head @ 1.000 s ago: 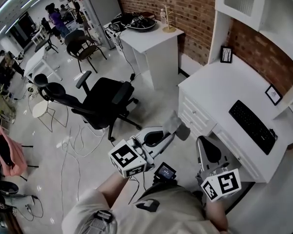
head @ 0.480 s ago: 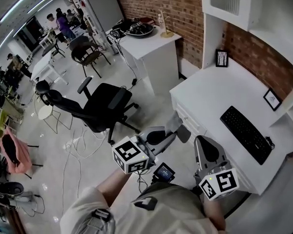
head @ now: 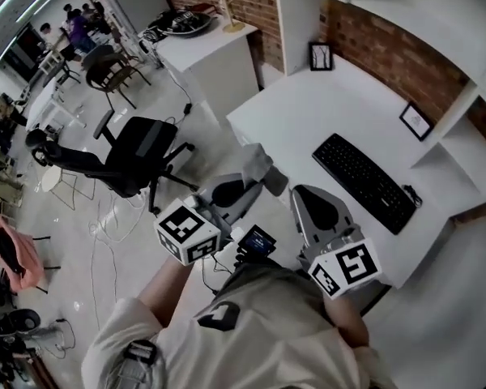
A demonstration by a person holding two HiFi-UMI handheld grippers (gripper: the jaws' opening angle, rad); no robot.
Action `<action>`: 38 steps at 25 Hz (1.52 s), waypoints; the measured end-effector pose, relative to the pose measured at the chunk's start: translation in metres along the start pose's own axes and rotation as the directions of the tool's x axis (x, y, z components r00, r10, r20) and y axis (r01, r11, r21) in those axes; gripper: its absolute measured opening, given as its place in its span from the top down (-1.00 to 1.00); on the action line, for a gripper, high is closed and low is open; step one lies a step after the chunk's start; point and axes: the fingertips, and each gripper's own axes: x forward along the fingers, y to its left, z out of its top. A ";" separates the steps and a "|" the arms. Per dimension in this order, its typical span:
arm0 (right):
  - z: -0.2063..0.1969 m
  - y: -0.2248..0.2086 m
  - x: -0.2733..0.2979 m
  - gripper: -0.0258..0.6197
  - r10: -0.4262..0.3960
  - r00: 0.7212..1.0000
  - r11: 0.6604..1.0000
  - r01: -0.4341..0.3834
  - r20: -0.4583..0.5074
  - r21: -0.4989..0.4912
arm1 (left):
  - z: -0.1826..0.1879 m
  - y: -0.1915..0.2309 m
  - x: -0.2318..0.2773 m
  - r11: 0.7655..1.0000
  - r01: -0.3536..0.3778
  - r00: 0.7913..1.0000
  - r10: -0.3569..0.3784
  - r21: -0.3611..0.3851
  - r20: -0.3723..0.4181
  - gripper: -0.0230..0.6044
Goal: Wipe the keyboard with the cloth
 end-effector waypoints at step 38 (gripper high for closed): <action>-0.074 -0.162 0.032 0.90 -0.136 0.915 0.983 0.173 -0.379 0.064 | -0.185 0.127 0.302 0.978 0.177 0.807 -0.078 0.114 -0.585 0.90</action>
